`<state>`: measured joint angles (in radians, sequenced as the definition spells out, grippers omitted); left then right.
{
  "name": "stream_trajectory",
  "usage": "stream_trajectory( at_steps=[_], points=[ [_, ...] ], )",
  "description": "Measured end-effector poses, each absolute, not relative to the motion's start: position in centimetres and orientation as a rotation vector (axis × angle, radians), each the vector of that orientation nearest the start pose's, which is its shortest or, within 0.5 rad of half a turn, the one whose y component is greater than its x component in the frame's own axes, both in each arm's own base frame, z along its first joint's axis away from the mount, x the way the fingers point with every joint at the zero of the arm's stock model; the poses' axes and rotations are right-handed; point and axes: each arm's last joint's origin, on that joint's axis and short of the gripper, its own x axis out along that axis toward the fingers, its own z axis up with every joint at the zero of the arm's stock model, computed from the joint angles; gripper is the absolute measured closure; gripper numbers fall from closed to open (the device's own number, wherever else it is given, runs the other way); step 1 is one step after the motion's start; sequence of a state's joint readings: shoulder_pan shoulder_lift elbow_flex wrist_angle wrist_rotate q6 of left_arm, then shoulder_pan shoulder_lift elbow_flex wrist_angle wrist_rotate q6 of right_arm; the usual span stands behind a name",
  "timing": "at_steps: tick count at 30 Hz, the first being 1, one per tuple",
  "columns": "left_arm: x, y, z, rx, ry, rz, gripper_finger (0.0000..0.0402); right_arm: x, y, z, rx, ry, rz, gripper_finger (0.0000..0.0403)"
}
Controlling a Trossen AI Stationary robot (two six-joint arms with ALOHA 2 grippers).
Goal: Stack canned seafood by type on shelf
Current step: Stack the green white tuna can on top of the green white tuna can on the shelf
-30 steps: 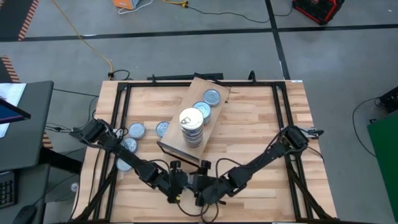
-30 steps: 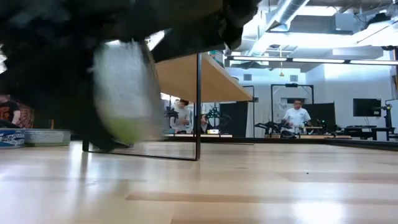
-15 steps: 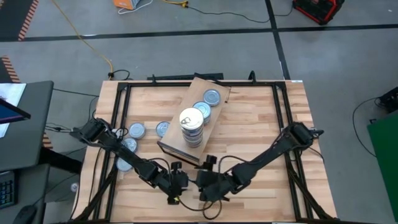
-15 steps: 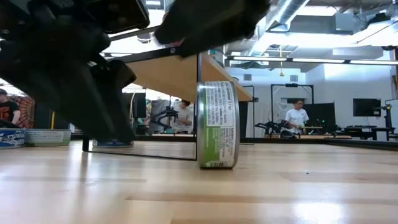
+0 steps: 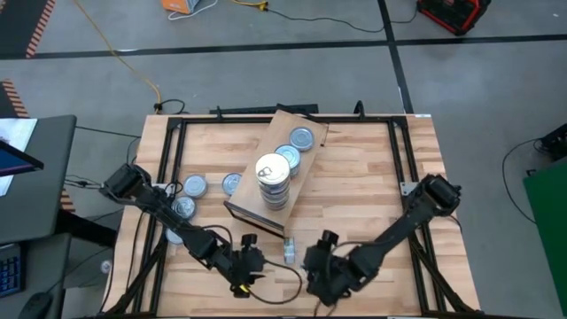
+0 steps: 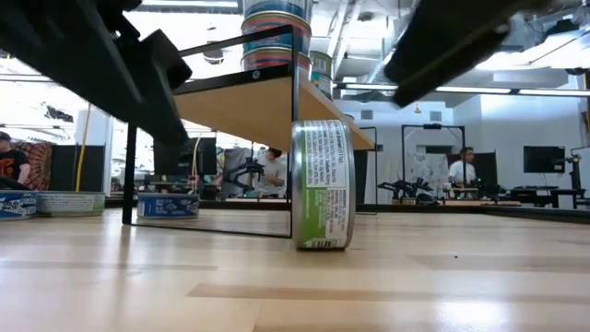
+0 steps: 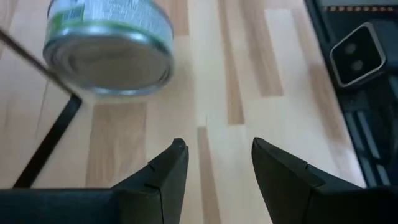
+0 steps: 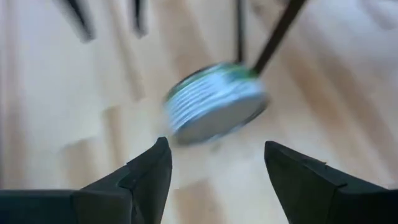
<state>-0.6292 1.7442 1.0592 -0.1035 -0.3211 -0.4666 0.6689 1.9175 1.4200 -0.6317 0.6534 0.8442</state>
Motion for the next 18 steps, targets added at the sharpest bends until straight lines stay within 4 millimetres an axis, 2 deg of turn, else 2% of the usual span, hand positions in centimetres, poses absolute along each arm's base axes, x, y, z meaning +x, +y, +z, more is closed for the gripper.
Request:
stream_trajectory(
  at_steps=[5, 11, 14, 18],
  points=[
    [30.7, -20.0, 19.0, -0.062, 0.651, -0.074, 0.0230, 31.5, 23.3, 19.5, 0.135, 0.842, -0.365, 0.0121],
    [31.5, -18.9, 19.2, 0.078, 0.602, -0.002, 0.0230, 30.8, 22.0, 17.2, 0.160, 0.858, -0.443, 0.0121],
    [31.8, -18.5, 18.9, 0.085, 0.605, 0.018, 0.0230, 31.0, 21.3, 16.1, 0.149, 0.801, -0.462, 0.0121],
    [32.2, -18.2, 18.8, 0.058, 0.599, 0.005, 0.0230, 31.7, 19.9, 15.6, 0.109, 0.766, -0.491, 0.0121]
  ],
)
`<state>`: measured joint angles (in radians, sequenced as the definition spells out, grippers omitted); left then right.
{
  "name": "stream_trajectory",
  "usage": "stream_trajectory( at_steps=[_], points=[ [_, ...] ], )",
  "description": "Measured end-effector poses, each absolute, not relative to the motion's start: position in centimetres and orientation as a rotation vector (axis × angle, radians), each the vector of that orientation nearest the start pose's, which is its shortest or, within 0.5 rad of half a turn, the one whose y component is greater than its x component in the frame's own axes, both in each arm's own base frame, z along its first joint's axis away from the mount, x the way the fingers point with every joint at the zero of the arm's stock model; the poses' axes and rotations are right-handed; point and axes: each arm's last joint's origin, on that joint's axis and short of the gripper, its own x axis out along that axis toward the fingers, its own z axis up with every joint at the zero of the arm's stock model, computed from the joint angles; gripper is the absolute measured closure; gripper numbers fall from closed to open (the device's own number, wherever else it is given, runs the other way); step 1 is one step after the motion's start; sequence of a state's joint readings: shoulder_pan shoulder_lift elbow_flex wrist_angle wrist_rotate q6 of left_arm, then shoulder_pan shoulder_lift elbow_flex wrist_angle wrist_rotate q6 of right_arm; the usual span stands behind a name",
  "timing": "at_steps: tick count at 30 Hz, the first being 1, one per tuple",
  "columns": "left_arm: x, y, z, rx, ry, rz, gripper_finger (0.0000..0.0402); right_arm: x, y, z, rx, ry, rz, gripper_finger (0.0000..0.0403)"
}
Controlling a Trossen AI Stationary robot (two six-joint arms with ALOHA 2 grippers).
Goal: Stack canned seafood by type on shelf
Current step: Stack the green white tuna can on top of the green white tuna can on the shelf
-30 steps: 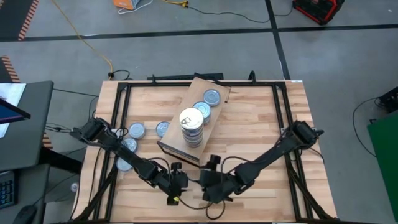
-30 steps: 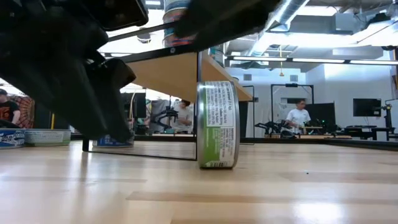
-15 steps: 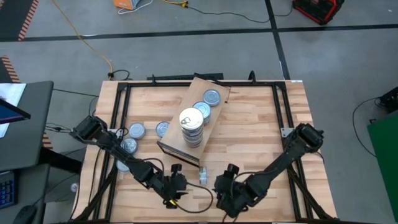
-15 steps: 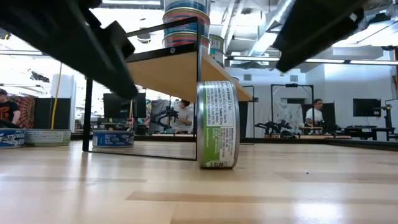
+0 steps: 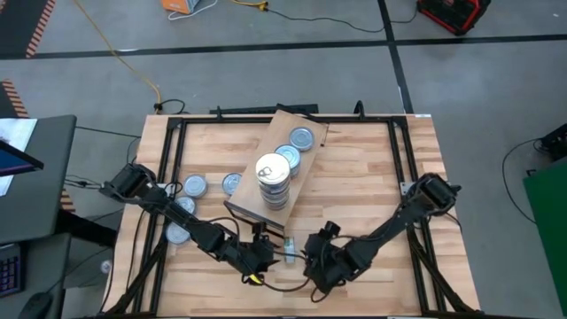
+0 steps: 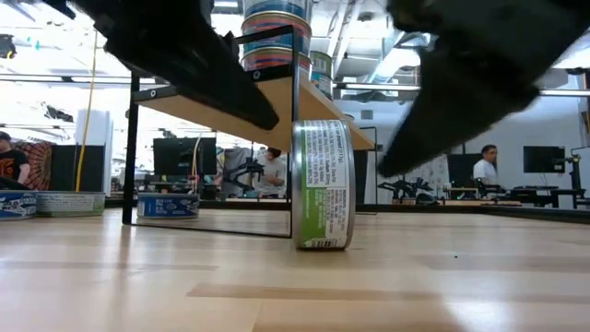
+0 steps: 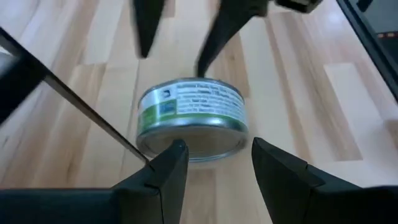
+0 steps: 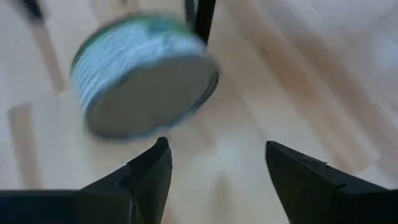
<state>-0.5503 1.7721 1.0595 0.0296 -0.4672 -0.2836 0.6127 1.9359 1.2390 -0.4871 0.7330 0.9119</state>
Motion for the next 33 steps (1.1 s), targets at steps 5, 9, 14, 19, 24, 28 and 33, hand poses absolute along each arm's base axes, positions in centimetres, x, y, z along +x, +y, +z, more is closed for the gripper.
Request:
stream_trajectory(
  at_steps=[5, 9, 14, 19, 24, 28, 33],
  points=[
    [32.3, -18.6, 18.8, 0.019, 0.619, -0.113, 0.0230, 33.0, 18.5, 15.4, 0.056, 0.746, -0.469, 0.0121],
    [32.3, -18.8, 18.9, 0.002, 0.621, -0.176, 0.0230, 33.6, 17.6, 15.3, 0.007, 0.746, -0.458, 0.0121],
    [32.4, -18.7, 19.0, 0.011, 0.606, -0.140, 0.0230, 34.7, 16.7, 15.6, -0.037, 0.720, -0.438, 0.0121],
    [32.6, -18.5, 19.0, 0.000, 0.608, -0.140, 0.0230, 34.8, 16.0, 15.7, -0.103, 0.734, -0.456, 0.0121],
    [32.2, -18.9, 19.0, -0.023, 0.625, -0.183, 0.0230, 32.5, 16.3, 17.3, -0.086, 0.788, -0.491, 0.0121],
    [31.7, -19.7, 19.2, -0.011, 0.609, -0.181, 0.0230, 30.9, 18.1, 19.4, -0.025, 0.725, -0.447, 0.0121],
    [31.1, -20.4, 19.2, 0.022, 0.601, -0.148, 0.0230, 30.4, 21.9, 20.7, 0.001, 0.543, -0.327, 0.0121]
  ],
)
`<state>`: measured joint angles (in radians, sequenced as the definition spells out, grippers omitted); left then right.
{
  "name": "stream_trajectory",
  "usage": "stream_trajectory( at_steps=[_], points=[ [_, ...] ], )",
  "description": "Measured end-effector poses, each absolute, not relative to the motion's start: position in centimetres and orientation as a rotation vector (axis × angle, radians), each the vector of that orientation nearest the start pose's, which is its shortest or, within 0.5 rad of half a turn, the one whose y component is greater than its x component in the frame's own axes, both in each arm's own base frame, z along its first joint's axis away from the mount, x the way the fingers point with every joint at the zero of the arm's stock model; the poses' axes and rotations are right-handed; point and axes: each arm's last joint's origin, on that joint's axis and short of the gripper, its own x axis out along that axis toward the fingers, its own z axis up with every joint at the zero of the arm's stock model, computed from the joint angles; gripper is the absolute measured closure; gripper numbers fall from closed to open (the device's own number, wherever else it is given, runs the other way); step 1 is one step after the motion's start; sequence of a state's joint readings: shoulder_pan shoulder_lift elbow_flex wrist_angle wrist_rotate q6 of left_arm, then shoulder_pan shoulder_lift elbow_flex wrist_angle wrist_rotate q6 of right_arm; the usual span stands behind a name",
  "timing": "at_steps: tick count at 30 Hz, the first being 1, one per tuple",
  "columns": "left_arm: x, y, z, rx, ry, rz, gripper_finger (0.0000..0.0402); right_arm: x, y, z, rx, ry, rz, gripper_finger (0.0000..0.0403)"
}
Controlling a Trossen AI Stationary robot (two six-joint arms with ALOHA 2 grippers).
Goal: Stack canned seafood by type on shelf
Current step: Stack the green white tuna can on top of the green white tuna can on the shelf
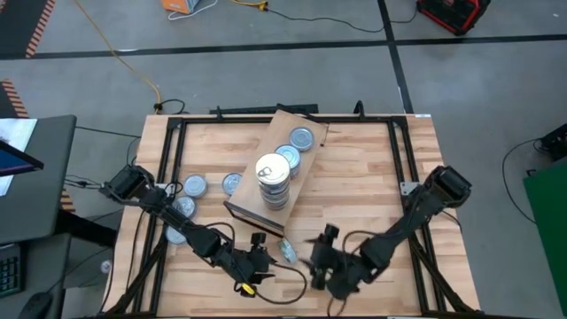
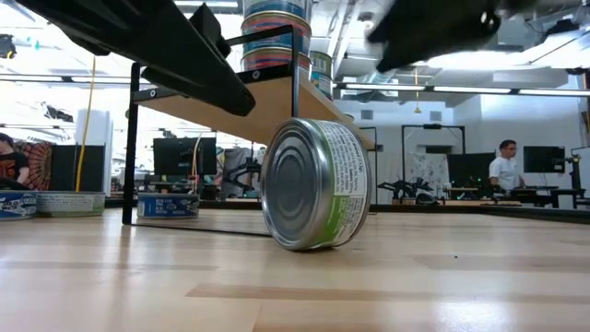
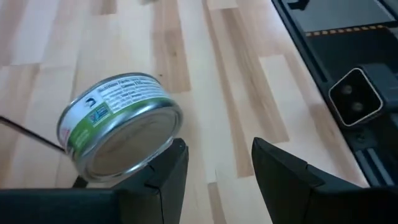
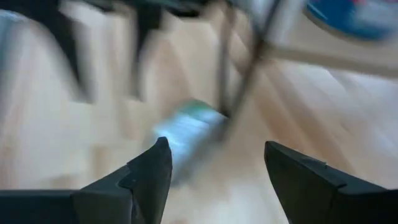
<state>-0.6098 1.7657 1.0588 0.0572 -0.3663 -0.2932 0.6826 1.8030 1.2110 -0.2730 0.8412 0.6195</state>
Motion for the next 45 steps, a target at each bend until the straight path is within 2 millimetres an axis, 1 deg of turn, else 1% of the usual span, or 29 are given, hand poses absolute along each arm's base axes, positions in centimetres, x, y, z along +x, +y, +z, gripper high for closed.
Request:
stream_trajectory(
  at_steps=[3, 7, 11, 14, 17, 20, 24, 29, 40, 45],
  points=[
    [30.6, -21.0, 19.1, 0.041, 0.580, -0.085, 0.0230, 30.8, 23.4, 20.2, -0.022, 0.472, -0.299, 0.0121],
    [29.8, -21.8, 19.2, 0.091, 0.578, -0.026, 0.0230, 31.7, 24.4, 19.1, -0.028, 0.448, -0.303, 0.0121],
    [29.4, -22.0, 19.6, 0.090, 0.637, 0.029, 0.0230, 32.8, 25.1, 18.6, -0.070, 0.446, -0.360, 0.0121],
    [29.2, -22.0, 19.8, 0.078, 0.691, 0.061, 0.0230, 33.3, 25.5, 18.9, -0.095, 0.457, -0.410, 0.0121],
    [28.9, -22.2, 20.0, 0.076, 0.716, 0.072, 0.0230, 33.8, 25.7, 19.1, -0.060, 0.468, -0.438, 0.0121],
    [28.8, -22.4, 20.3, 0.084, 0.706, 0.075, 0.0230, 34.4, 26.0, 18.5, -0.048, 0.480, -0.455, 0.0121],
    [28.8, -22.6, 20.5, 0.089, 0.702, 0.077, 0.0230, 34.5, 26.1, 17.9, -0.014, 0.501, -0.490, 0.0121],
    [28.7, -22.6, 20.8, 0.107, 0.724, 0.082, 0.0230, 33.9, 25.4, 17.4, 0.016, 0.539, -0.551, 0.0121],
    [28.6, -22.5, 20.7, 0.095, 0.738, 0.096, 0.0230, 34.3, 25.2, 17.4, 0.052, 0.545, -0.540, 0.0121],
    [28.5, -22.4, 20.6, 0.096, 0.745, 0.099, 0.0230, 34.7, 25.2, 16.2, 0.045, 0.557, -0.548, 0.0121]
  ],
)
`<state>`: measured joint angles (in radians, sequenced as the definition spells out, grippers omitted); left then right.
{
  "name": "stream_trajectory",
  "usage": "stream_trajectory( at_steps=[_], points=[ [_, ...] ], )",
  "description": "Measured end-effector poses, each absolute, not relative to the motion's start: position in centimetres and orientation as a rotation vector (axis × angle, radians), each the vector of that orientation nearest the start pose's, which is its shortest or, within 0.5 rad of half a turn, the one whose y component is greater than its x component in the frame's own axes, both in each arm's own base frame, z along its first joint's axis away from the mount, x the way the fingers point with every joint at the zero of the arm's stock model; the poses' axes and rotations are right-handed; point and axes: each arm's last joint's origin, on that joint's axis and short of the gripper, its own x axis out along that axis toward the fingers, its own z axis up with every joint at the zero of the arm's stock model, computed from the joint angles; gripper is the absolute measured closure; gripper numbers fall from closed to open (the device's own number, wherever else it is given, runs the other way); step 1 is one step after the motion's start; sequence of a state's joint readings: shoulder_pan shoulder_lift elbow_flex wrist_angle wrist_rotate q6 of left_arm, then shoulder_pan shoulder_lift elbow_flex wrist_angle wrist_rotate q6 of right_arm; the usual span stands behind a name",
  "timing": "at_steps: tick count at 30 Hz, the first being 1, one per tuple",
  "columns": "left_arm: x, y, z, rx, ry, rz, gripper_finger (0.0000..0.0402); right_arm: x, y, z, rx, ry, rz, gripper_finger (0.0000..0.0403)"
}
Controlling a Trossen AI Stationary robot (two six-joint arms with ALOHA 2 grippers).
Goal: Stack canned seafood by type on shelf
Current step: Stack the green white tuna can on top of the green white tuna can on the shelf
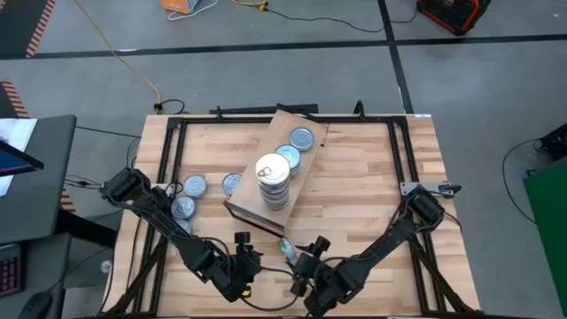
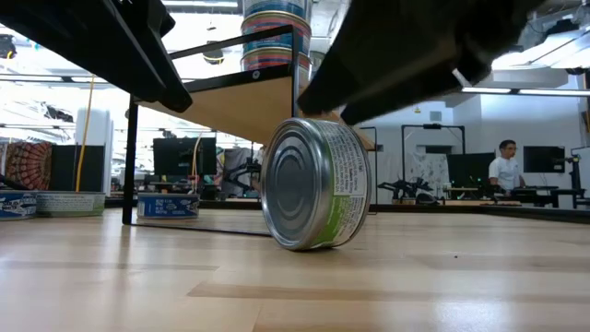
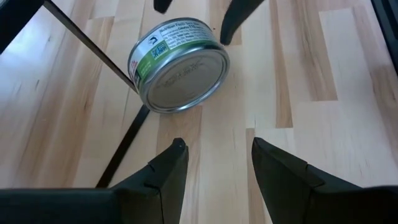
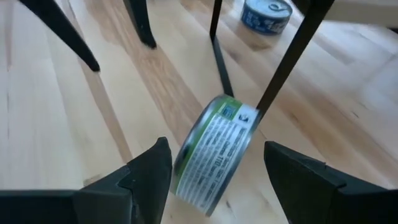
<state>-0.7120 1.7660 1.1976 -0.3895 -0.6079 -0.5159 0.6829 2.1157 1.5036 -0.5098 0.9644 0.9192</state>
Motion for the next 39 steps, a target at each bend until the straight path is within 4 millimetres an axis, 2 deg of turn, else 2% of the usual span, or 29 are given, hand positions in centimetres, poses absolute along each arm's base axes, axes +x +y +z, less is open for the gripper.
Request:
stream_trajectory(
  at_steps=[9, 17, 21, 25, 29, 32, 39],
  points=[
    [28.5, -22.4, 20.6, 0.093, 0.756, 0.098, 0.0230, 35.3, 24.5, 16.1, 0.068, 0.571, -0.551, 0.0121],
    [28.4, -22.4, 20.6, 0.087, 0.764, 0.091, 0.0230, 36.3, 23.2, 14.3, 0.079, 0.703, -0.537, 0.0121],
    [28.4, -22.4, 20.5, 0.078, 0.774, 0.092, 0.0230, 36.2, 22.6, 14.2, 0.052, 0.735, -0.553, 0.0124],
    [28.4, -22.5, 20.5, 0.064, 0.782, 0.074, 0.0230, 35.8, 22.7, 14.2, -0.009, 0.770, -0.539, 0.0150],
    [28.4, -22.7, 21.1, 0.001, 0.786, 0.011, 0.0230, 35.6, 22.6, 14.2, -0.061, 0.808, -0.517, 0.0206],
    [28.4, -22.8, 21.9, -0.034, 0.763, -0.035, 0.0230, 35.5, 22.7, 14.1, -0.133, 0.843, -0.467, 0.0247],
    [28.2, -22.8, 22.4, -0.021, 0.772, -0.082, 0.0230, 33.2, 25.5, 14.4, -0.514, 0.928, -0.223, 0.0246]
  ],
)
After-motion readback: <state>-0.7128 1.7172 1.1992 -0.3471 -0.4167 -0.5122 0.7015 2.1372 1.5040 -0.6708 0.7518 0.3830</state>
